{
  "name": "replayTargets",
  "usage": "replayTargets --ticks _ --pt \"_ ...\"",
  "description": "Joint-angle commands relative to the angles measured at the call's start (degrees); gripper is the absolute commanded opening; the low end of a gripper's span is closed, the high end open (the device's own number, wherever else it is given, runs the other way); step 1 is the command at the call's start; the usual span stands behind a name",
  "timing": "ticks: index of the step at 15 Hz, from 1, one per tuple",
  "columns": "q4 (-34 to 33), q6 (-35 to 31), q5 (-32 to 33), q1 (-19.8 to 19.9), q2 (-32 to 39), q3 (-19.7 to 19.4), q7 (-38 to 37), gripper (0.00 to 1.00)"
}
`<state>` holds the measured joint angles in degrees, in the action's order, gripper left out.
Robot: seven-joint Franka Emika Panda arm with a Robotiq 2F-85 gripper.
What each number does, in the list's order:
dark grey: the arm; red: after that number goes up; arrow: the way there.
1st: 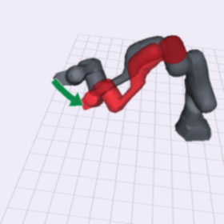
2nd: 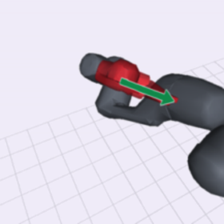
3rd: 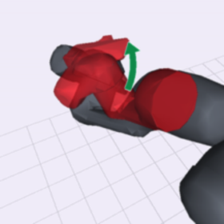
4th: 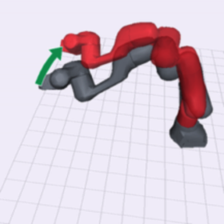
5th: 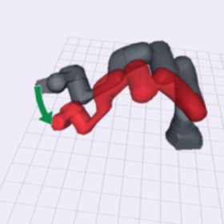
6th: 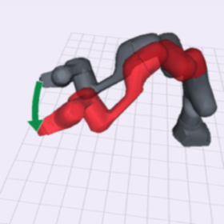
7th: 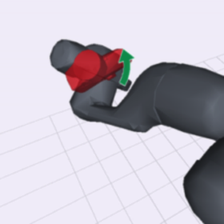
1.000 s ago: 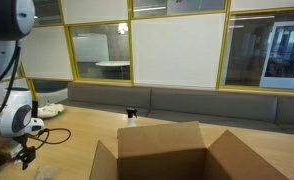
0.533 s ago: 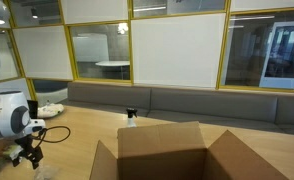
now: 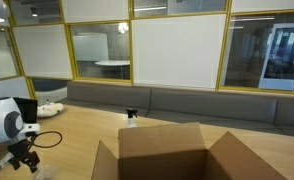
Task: Place the clear plastics and spray bottles inside the brown box
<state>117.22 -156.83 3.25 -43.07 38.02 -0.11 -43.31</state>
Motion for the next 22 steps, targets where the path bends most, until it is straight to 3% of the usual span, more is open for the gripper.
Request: replayTargets --ticks 1,16,17,19,22 --pt "-4.02 -1.37 -0.16 -0.43 3.67 -1.12 -0.88 1.00" --pt "-9.70 -5.36 -2.86 1.90 14.20 -0.37 1.61 1.00" --pt "-9.76 -5.75 -3.08 2.00 14.70 -0.27 1.68 0.75" --pt "-9.60 -5.88 -3.29 2.26 14.89 -0.37 1.74 0.68" --pt "-8.79 -5.97 -3.72 2.79 14.58 -0.44 1.70 0.44"
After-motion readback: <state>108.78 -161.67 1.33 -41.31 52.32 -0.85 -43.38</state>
